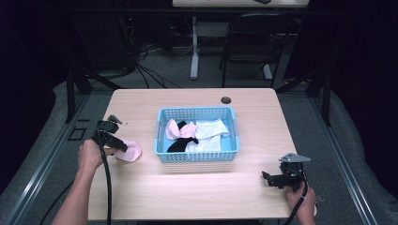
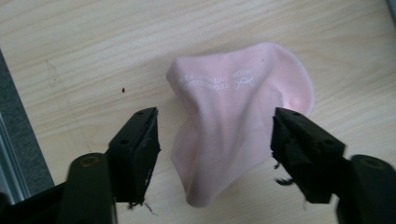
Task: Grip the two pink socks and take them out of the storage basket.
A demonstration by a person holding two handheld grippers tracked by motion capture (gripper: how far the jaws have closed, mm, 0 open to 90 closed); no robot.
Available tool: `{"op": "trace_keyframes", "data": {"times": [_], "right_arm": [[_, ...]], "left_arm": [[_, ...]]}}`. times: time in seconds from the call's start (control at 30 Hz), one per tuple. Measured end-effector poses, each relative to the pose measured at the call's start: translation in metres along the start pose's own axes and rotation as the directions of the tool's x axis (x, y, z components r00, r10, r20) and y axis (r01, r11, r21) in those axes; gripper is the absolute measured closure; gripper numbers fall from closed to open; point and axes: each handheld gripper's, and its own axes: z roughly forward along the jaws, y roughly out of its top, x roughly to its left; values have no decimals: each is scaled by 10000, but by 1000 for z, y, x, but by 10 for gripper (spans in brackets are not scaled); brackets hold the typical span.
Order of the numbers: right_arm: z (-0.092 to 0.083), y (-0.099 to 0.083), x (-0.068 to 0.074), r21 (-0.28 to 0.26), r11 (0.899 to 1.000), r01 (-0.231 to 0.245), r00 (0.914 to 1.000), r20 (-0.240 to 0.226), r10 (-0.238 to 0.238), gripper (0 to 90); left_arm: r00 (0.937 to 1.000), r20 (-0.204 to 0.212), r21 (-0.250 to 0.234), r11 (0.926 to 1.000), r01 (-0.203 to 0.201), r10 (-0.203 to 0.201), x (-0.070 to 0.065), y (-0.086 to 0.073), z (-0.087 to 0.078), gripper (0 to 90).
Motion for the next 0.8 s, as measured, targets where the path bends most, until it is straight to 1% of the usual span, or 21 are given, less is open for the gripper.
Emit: {"op": "trace_keyframes", "data": {"times": [0.03,0.07,0.1,0.13,0.2,0.27,0.3,0.33,0.37,0.4,0.43,0.5,0.57,0.6,0.63,0.67,0.8], "right_arm": [[0,0,0,-1,10000,0,10000,1,0,0],[0,0,0,-4,10000,-6,10000,21,6,0],[0,0,0,-4,10000,3,10000,-2,-3,0],[0,0,0,1,10000,-7,10000,20,7,0],[0,0,0,-3,10000,-1,10000,2,1,0],[0,0,0,1,10000,-1,10000,-1,1,0],[0,0,0,1,10000,-1,10000,-1,1,0],[0,0,0,-1,10000,-5,10000,23,5,0],[0,0,0,-1,10000,-3,10000,15,3,0],[0,0,0,-3,10000,-4,10000,-2,4,0],[0,0,0,-4,10000,1,10000,3,-1,0],[0,0,0,-1,10000,-5,10000,20,5,0],[0,0,0,-3,10000,-6,10000,20,6,0],[0,0,0,1,10000,2,10000,-2,-2,0],[0,0,0,-1,10000,0,10000,3,0,0],[0,0,0,-1,10000,0,10000,-1,0,0],[0,0,0,-2,10000,-2,10000,20,2,0]], "left_arm": [[10000,17,-172,9999,13,-12,0,0,-6,278],[10000,-56,-232,9997,3,-4,0,1,-9,234],[10000,-73,-324,9995,48,-50,-1,1,-12,166],[10000,-77,-441,9990,-43,40,-1,2,-17,152],[10000,-3,-570,9983,-73,73,-3,4,-26,108],[9998,-83,-607,9980,-193,189,-6,6,-32,57],[9998,-83,-607,9980,-193,189,-6,6,-32,31],[9997,-33,-564,9981,-260,259,-9,8,-37,31],[9996,7,-543,9981,-284,285,-10,9,-39,9],[9992,48,-629,9972,-392,396,-13,12,-45,4],[9990,138,-653,9970,-418,428,-15,13,-48,4],[9983,193,-776,9955,-540,557,-20,17,-55,3],[9970,111,-883,9932,-753,766,-24,20,-59,4],[9961,155,-924,9921,-849,867,-28,23,-62,3],[9961,155,-924,9921,-849,867,-28,23,-62,2],[9946,162,-1023,9897,-1002,1023,-33,26,-66,2],[9900,211,-1113,9844,-1364,1396,-45,35,-72,2]]}}
